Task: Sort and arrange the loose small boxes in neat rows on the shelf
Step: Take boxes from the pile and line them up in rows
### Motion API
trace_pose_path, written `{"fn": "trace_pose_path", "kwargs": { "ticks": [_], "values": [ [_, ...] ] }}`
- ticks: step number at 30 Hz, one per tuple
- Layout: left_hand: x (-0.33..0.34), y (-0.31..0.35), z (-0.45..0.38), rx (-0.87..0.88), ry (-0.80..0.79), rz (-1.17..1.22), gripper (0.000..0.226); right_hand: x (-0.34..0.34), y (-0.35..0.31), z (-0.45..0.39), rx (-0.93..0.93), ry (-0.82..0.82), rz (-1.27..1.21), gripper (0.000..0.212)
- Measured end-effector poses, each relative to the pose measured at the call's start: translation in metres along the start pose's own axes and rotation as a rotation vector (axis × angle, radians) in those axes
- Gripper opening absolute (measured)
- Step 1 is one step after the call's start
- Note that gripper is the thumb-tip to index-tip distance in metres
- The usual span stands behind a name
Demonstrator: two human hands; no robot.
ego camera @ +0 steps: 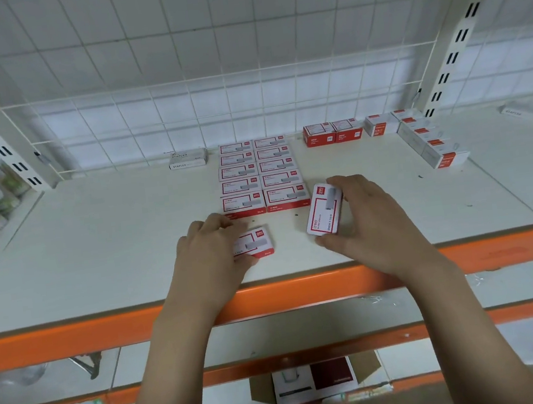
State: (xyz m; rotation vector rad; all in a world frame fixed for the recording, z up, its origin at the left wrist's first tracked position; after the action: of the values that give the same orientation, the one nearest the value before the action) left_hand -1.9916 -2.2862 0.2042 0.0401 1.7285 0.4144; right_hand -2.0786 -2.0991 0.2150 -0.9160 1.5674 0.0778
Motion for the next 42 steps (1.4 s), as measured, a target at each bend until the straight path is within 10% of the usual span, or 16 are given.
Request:
{"fn": "trace_pose_path", "kwargs": {
  "ticks": [42],
  "values": [
    [-0.006, -0.015, -0.027, 0.101, -0.006, -0.095, 0.051, 0.016, -0.016, -0.002, 0.293, -0.153, 0.190, 0.064]
  ]
}}
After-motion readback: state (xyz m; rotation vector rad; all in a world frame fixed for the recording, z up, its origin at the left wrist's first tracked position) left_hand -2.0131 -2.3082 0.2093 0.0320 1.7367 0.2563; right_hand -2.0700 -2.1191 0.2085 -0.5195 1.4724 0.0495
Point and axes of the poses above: each hand's wrist, its own z-axis away from the middle knuckle, its own x-axis out of the palm, y = z × x, the point moved 4 cm from there along -z, towards the middle knuckle, and after that the axes turned 1 degree about -z, right-handed, at the moved point
